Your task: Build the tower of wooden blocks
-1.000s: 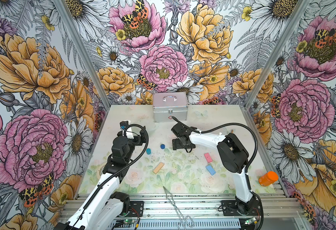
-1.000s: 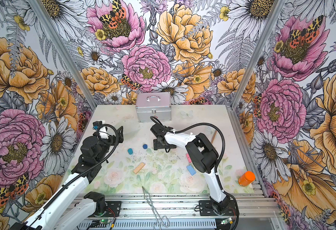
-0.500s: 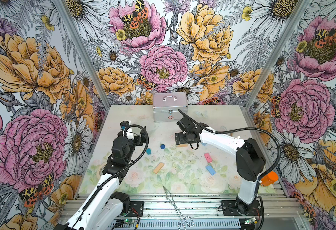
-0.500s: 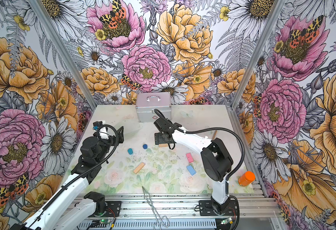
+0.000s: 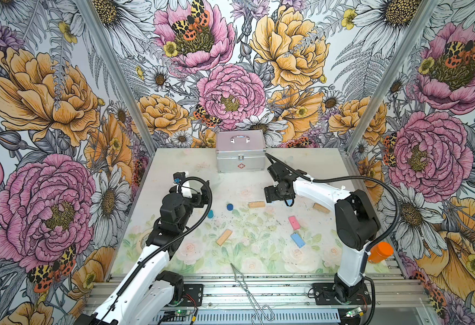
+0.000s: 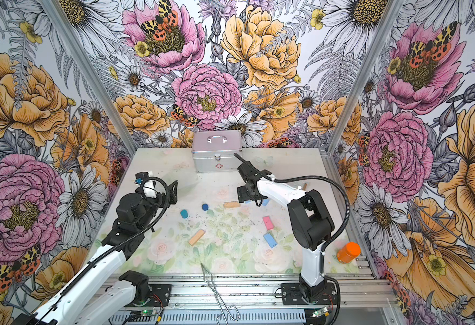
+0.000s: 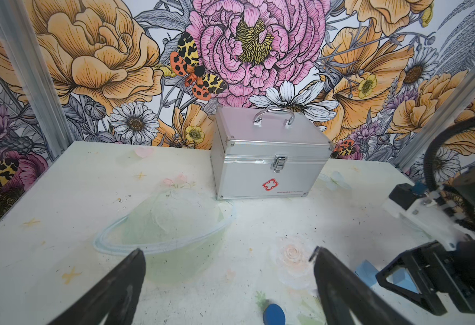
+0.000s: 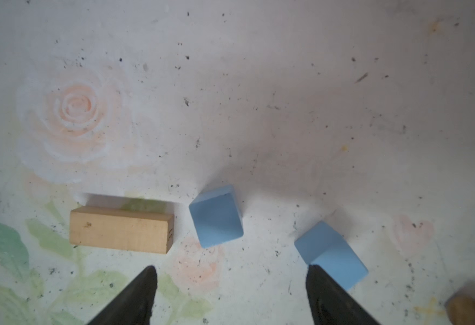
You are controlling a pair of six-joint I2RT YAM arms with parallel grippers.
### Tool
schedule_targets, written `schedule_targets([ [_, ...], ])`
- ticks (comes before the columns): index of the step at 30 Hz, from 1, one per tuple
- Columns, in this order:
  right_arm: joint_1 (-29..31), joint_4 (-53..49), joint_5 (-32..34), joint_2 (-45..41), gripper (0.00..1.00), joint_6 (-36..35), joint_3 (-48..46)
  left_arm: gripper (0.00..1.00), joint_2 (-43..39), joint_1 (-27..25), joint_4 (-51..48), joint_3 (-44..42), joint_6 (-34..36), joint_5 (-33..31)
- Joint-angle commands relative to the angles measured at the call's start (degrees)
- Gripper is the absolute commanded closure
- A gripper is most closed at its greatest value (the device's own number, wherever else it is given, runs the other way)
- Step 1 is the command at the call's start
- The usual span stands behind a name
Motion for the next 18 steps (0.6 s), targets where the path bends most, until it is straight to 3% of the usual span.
schedule_targets([
  [1,-0.8,3.2,-2.9,1.1,0.16,-2.3,0.9,0.06,0.0,-0.6,-0.8,1.8,-1.0,0.6],
  [18,-2.6,4.6,-4.3,7.7,0.4,-3.0,4.0,0.06,0.9,-0.7,-1.4,2.6,-1.0,0.0],
])
